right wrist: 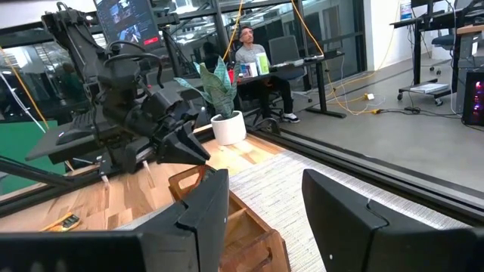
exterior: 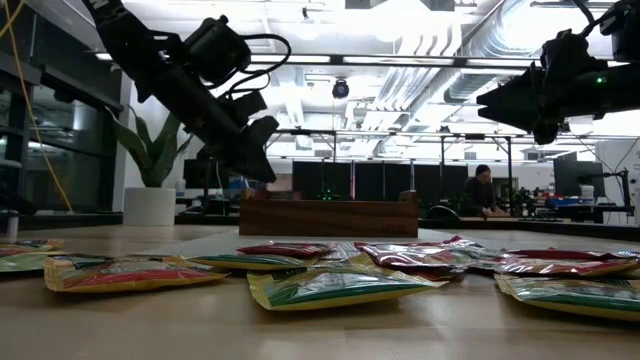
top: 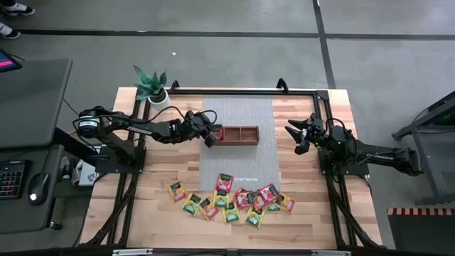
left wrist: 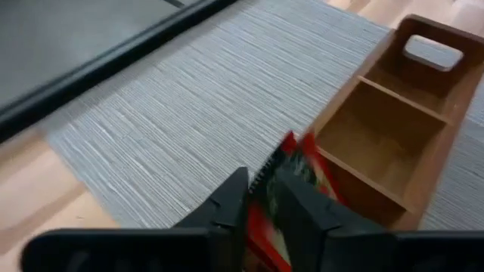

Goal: Pick & Place Tea
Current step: Put the red tea bag into the left section of the wooden organizer

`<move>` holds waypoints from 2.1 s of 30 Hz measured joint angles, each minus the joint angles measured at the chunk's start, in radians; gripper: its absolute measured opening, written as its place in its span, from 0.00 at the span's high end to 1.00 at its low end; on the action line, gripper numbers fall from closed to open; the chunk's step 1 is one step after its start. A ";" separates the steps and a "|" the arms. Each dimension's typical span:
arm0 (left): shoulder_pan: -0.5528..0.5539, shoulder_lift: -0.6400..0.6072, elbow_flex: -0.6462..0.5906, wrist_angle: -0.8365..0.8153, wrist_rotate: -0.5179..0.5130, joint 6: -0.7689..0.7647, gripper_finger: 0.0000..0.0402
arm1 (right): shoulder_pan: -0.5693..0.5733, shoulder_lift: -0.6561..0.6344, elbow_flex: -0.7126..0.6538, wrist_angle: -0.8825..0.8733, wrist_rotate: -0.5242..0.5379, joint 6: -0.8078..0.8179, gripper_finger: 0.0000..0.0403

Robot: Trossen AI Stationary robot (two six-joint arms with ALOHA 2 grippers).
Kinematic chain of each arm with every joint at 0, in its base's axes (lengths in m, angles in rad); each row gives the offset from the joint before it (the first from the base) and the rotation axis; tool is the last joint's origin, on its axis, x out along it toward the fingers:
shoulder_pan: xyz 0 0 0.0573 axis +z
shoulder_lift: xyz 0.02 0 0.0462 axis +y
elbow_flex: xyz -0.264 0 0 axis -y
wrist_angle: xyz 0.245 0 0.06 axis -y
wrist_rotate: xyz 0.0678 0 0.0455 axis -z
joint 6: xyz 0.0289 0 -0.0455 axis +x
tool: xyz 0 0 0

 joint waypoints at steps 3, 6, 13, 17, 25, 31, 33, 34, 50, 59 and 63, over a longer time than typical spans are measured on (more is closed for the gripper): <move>0.000 0.000 0.000 0.000 -0.061 0.001 0.71 | 0.000 0.000 0.000 0.000 0.000 0.000 0.59; 0.000 -0.003 0.000 0.000 -0.094 0.001 0.63 | 0.000 0.000 0.000 0.000 0.000 0.000 0.59; -0.028 -0.076 0.009 0.005 -0.036 -0.012 0.53 | 0.000 0.000 0.000 0.000 0.000 0.000 0.59; -0.057 -0.145 0.006 -0.052 0.023 -0.125 0.53 | 0.000 0.000 0.000 0.000 0.000 0.000 0.59; -0.169 -0.268 0.007 -0.179 0.177 -0.468 0.52 | 0.000 0.000 0.000 0.000 0.000 0.000 0.59; -0.284 -0.275 0.007 -0.247 0.248 -0.784 0.52 | 0.000 0.000 0.000 0.000 0.000 0.000 0.59; -0.326 -0.259 0.008 -0.255 0.253 -0.892 0.52 | 0.000 0.000 0.000 0.000 0.000 0.000 0.59; -0.346 -0.241 0.008 -0.258 0.252 -0.935 0.52 | 0.000 0.000 0.000 0.000 0.000 0.000 0.59; -0.485 0.050 0.078 -0.195 0.351 -1.153 0.52 | 0.000 0.000 0.000 0.000 0.000 0.000 0.59; -0.484 0.166 0.182 -0.197 0.354 -1.156 0.52 | 0.000 0.000 0.000 0.000 0.000 0.000 0.59; -0.484 0.195 0.215 -0.212 0.354 -1.163 0.52 | 0.000 0.000 0.000 0.000 0.000 0.000 0.59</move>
